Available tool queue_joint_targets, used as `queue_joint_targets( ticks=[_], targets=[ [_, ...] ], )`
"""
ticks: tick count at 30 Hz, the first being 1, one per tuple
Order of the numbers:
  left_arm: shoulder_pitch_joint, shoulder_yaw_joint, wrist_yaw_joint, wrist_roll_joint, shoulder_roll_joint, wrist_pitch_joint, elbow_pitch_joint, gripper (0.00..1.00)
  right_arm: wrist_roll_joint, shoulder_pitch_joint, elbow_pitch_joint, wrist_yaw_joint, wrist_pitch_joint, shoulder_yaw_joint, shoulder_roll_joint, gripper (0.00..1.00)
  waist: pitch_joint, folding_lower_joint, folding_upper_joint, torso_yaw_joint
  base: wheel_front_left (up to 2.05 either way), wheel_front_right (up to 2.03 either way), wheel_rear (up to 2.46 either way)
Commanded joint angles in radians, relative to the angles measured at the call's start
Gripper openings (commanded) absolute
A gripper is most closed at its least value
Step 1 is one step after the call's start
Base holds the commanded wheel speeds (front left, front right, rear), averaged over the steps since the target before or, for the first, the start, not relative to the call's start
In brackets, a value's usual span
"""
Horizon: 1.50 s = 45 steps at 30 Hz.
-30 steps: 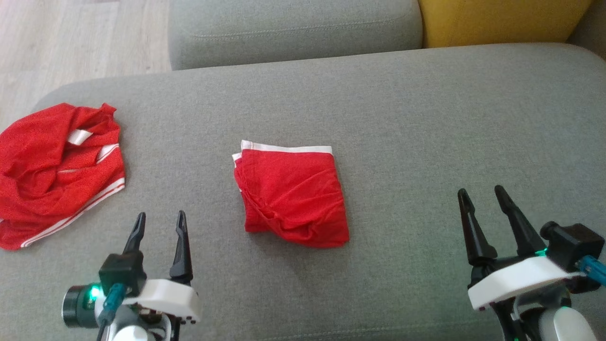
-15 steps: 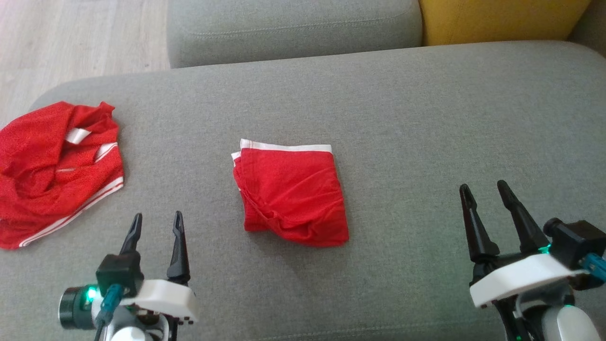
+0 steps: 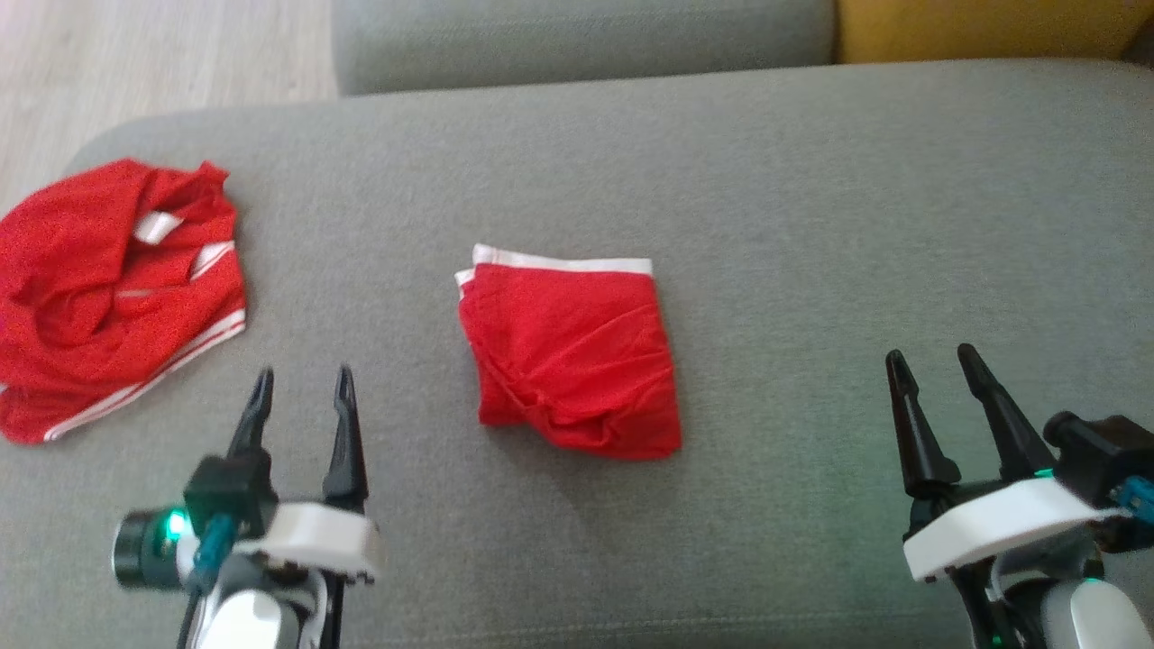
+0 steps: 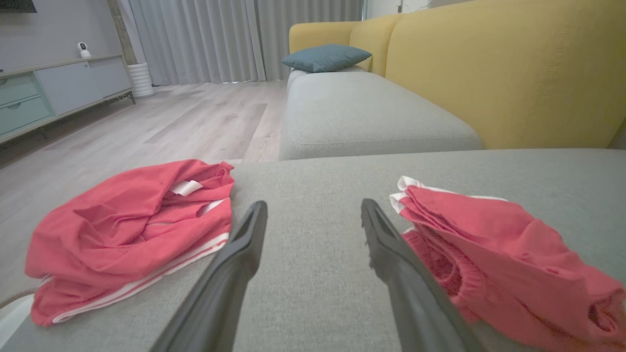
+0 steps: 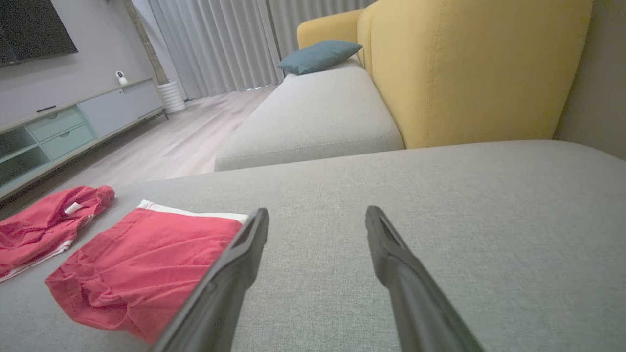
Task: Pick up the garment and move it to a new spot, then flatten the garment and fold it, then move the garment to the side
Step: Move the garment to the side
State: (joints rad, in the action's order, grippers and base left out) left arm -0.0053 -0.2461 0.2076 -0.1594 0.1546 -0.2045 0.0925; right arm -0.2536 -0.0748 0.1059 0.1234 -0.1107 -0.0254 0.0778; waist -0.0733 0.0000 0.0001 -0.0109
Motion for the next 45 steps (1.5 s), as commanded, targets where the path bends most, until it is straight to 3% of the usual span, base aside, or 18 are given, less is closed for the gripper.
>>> queue_joint_targets(
  ticks=[1,8,17,27,29,35,45],
  targets=[
    [-0.063,0.033,0.003,0.011,0.017,-0.008,-0.040,1.00,0.008,0.038,0.031,0.007,-0.003,-0.019,0.016,1.00,-0.022,0.0000,-0.0001,0.020,0.00,0.00,0.00],
    [-0.161,0.010,-0.004,0.023,-0.004,-0.031,-0.041,1.00,-0.006,0.150,-0.055,0.007,-0.031,-0.057,0.048,1.00,-0.122,0.0000,-0.0001,0.102,0.00,0.00,0.00],
    [-0.248,-0.017,-0.009,0.034,-0.041,-0.054,-0.018,1.00,-0.054,0.305,-0.253,0.007,-0.082,-0.200,0.072,1.00,-0.202,0.0000,-0.0001,0.192,0.00,0.00,0.00],
    [-0.270,-0.016,-0.009,0.046,-0.062,-0.057,-0.027,1.00,-0.094,0.374,-0.425,0.007,-0.267,-0.242,0.054,1.00,-0.218,0.0000,-0.0001,0.209,0.00,0.00,0.00],
    [-0.267,-0.015,-0.010,0.049,-0.064,-0.057,-0.029,1.00,-0.101,0.377,-0.429,0.007,-0.290,-0.248,0.051,0.02,-0.216,0.0000,-0.0001,0.205,0.00,0.00,0.00],
    [-0.260,-0.006,-0.015,0.058,-0.061,-0.057,-0.033,1.00,-0.110,0.384,-0.391,0.007,-0.278,-0.282,0.059,0.00,-0.206,0.0000,-0.0001,0.166,0.00,0.00,0.00],
    [-0.254,-0.003,-0.026,0.080,-0.034,-0.057,-0.042,1.00,-0.121,0.381,-0.317,0.007,-0.231,-0.346,0.135,0.00,-0.203,0.0000,-0.0001,-0.021,0.00,0.00,0.00]
  ],
)
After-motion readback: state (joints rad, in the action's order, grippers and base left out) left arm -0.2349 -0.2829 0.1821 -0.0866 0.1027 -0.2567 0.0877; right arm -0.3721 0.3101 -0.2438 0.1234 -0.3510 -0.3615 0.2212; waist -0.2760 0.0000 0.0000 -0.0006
